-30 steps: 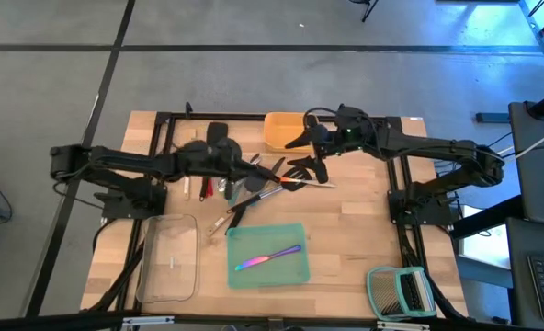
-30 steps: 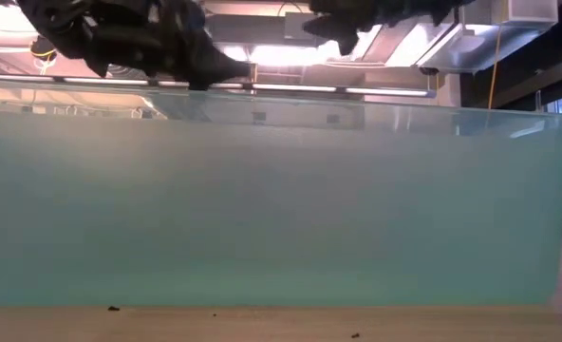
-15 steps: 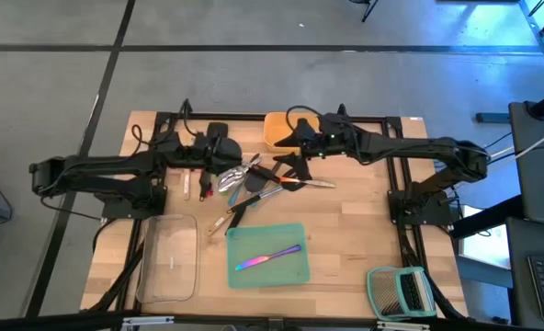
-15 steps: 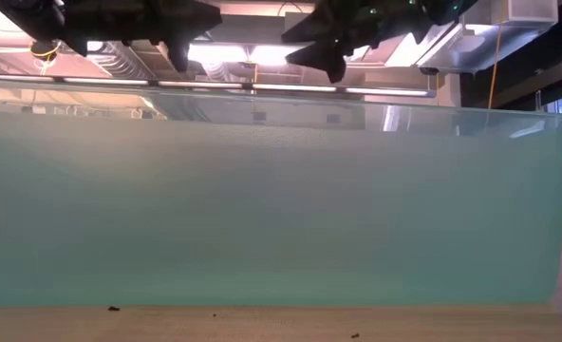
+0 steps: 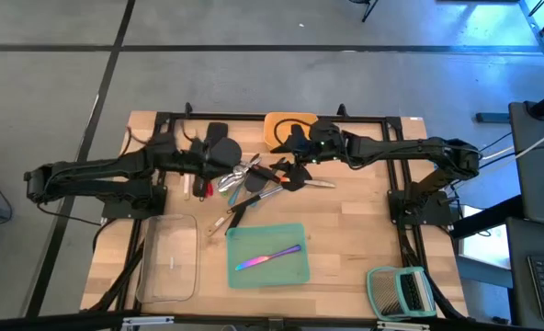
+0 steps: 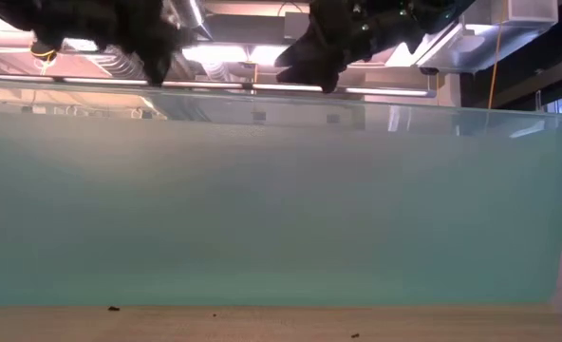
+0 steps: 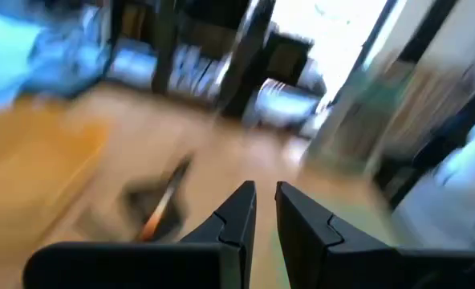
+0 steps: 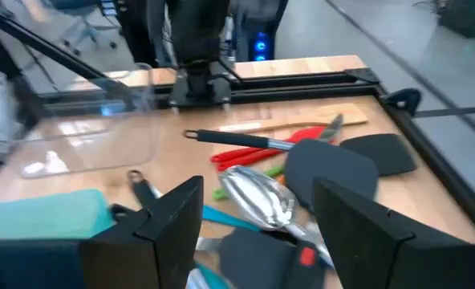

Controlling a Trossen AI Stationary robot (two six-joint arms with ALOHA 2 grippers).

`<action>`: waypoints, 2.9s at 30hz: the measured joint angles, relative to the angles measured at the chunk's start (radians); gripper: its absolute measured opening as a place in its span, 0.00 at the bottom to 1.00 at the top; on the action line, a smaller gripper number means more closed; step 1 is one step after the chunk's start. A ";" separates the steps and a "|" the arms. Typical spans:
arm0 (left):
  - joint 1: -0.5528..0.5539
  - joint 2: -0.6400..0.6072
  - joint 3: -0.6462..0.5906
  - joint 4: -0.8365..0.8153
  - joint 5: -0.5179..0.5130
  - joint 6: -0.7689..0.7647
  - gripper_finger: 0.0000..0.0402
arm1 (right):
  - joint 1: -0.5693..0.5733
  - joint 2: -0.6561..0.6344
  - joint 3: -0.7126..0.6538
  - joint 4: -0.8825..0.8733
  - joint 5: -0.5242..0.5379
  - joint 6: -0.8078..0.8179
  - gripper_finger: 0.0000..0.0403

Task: Pick & Place Kitchen Items
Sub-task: Put the black spatula into the transparent bin

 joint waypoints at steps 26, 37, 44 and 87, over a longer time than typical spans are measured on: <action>-0.133 -0.030 0.001 -0.220 -0.097 -0.026 0.08 | -0.043 0.306 0.284 -0.256 0.086 -0.017 0.58; -0.203 -0.029 0.001 -0.278 -0.165 -0.053 0.05 | -0.049 0.391 0.291 -0.284 0.198 0.038 0.58; -0.240 -0.028 0.001 -0.277 -0.185 -0.068 0.05 | -0.052 0.395 0.291 -0.307 0.201 0.043 0.58; -0.266 -0.021 0.001 -0.277 -0.236 -0.060 0.05 | -0.011 0.550 0.290 -0.242 0.133 0.031 0.58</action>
